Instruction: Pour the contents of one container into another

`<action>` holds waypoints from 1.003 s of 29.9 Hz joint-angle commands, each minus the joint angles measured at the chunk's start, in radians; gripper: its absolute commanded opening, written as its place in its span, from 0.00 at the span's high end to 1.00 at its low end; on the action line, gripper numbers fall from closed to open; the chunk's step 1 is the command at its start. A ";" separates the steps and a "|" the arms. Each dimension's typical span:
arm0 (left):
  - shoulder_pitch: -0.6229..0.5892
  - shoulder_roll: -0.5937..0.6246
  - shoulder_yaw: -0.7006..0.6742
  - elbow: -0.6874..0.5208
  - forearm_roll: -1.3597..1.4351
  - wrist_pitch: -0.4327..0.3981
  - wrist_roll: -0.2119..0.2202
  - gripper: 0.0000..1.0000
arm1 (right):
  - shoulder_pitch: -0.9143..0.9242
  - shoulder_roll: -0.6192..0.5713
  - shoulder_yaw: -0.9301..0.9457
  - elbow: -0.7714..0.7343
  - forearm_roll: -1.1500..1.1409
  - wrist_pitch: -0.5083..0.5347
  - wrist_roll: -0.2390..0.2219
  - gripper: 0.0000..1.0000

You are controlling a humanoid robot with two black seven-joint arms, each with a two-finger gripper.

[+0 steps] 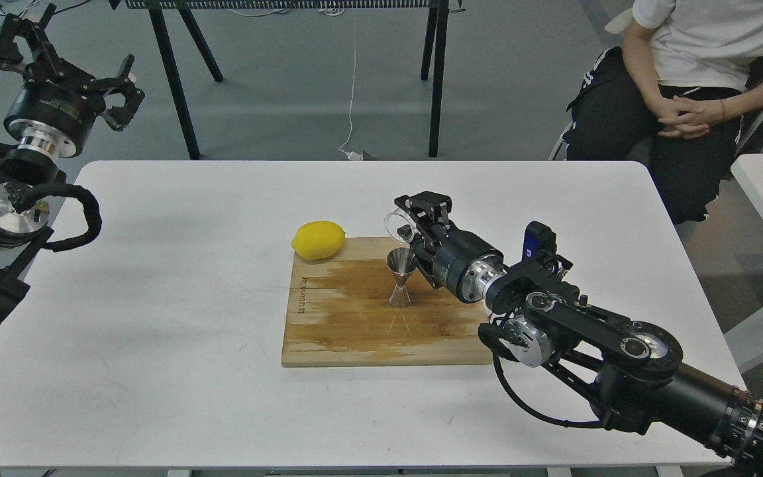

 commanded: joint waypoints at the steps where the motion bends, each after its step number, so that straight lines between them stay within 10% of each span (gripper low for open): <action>1: 0.000 0.001 -0.009 0.000 0.000 0.000 0.000 0.00 | 0.004 -0.002 -0.010 -0.002 -0.023 -0.005 0.000 0.65; 30: 0.000 0.009 -0.012 0.000 0.000 0.000 0.001 0.00 | 0.019 -0.025 -0.057 0.000 -0.166 -0.006 0.003 0.65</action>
